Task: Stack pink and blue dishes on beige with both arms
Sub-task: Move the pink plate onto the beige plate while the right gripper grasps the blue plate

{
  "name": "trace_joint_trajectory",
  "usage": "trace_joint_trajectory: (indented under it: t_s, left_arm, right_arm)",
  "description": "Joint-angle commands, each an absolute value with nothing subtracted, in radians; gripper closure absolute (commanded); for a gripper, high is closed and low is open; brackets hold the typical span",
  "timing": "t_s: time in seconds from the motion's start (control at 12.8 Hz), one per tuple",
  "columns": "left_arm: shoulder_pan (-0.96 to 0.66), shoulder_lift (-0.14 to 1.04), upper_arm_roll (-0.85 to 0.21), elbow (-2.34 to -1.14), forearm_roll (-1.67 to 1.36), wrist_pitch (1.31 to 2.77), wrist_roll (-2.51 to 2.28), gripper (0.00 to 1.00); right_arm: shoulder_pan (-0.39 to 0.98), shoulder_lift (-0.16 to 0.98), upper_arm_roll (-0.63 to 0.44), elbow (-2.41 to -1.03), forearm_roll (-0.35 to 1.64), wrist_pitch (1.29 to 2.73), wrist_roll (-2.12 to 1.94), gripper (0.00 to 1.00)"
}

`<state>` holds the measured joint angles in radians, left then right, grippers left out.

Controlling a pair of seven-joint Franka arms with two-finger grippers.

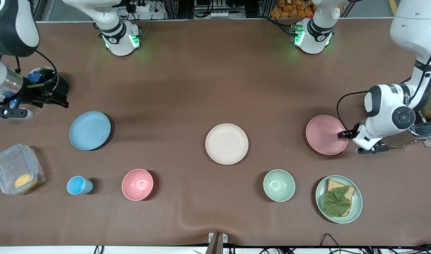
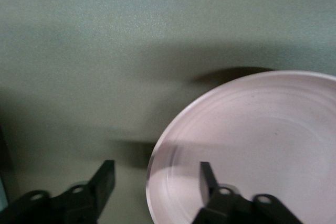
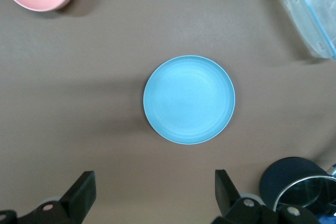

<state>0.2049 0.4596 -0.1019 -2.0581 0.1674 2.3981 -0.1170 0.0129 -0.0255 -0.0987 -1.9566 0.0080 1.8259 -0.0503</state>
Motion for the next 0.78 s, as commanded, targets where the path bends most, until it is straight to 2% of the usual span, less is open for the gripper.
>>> trace_joint_trajectory:
  t_s: [0.0, 0.08, 0.16, 0.31, 0.55, 0.7]
  left_arm:
    - [0.232, 0.474, -0.114, -2.065, 0.190, 2.431, -0.104, 0.37]
    - [0.232, 0.476, -0.114, -2.065, 0.190, 2.433, -0.104, 0.41]
    - [0.232, 0.476, -0.114, -2.065, 0.190, 2.433, -0.106, 0.54]
    - [0.230, 0.469, -0.117, -2.065, 0.189, 2.431, -0.106, 0.97]
    - [0.232, 0.459, -0.121, -2.065, 0.184, 2.431, -0.110, 1.00]
    - [0.230, 0.404, -0.152, -2.071, 0.178, 2.419, -0.112, 1.00]
  right_arm:
    - [-0.018, 0.026, -0.087, -1.963, -0.006, 1.864, -0.048, 0.00]
    - [-0.023, 0.052, -0.087, -1.963, -0.006, 1.879, -0.052, 0.00]
    - [-0.035, 0.078, -0.087, -1.963, -0.006, 1.900, -0.057, 0.00]
    - [-0.066, 0.139, -0.087, -1.963, -0.008, 1.952, -0.077, 0.00]
    - [-0.153, 0.230, -0.087, -1.967, -0.006, 2.063, -0.195, 0.00]
    - [-0.190, 0.293, -0.087, -1.970, -0.006, 2.126, -0.256, 0.00]
